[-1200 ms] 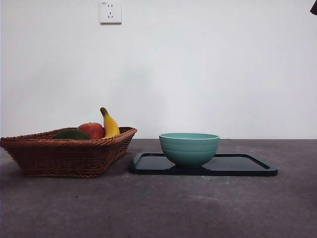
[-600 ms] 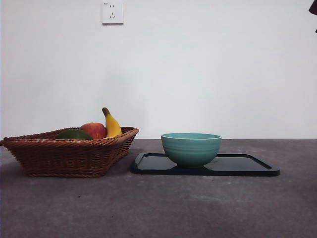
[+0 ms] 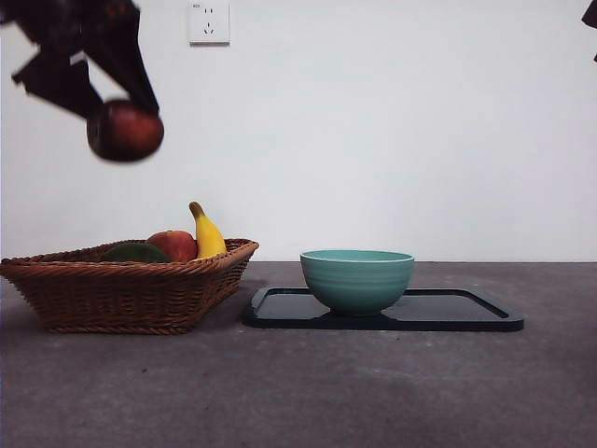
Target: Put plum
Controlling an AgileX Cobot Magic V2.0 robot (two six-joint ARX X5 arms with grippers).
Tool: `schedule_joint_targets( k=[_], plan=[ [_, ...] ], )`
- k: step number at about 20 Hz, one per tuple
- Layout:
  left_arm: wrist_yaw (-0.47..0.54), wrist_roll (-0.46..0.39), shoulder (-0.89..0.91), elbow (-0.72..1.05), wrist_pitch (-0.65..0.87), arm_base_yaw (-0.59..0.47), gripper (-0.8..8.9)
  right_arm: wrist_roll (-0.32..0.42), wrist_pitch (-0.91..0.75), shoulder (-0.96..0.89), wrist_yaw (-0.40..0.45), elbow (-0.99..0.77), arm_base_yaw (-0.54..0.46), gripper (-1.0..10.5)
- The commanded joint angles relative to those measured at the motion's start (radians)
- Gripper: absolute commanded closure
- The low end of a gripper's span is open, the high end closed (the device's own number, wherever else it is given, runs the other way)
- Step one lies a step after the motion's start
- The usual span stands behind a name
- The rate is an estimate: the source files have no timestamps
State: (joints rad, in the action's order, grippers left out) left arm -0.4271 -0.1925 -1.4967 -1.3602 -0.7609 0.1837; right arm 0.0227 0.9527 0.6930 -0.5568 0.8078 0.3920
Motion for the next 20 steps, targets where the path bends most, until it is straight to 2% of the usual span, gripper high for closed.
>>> schedule_joint_targets(
  k=[1,5,10,15,20],
  plan=[
    [0.01,0.008,-0.003,0.087,0.093,0.0,5.7,0.013,-0.009,0.002,-0.004,0.008,0.005,8.0],
    [0.059,0.014,-0.005,0.266,0.292,0.0,5.7,0.012,-0.01,0.002,-0.004,0.009,0.005,8.0],
    [0.134,0.06,-0.016,0.392,0.504,0.001,5.7,0.011,-0.01,0.002,-0.004,0.009,0.005,8.0],
    [0.166,0.108,-0.103,0.404,0.589,0.002,5.7,0.011,-0.009,0.002,-0.005,0.009,0.005,8.0],
    [0.166,0.112,-0.133,0.404,0.603,0.002,5.64,0.011,-0.009,0.002,-0.005,0.009,0.005,8.0]
  ],
)
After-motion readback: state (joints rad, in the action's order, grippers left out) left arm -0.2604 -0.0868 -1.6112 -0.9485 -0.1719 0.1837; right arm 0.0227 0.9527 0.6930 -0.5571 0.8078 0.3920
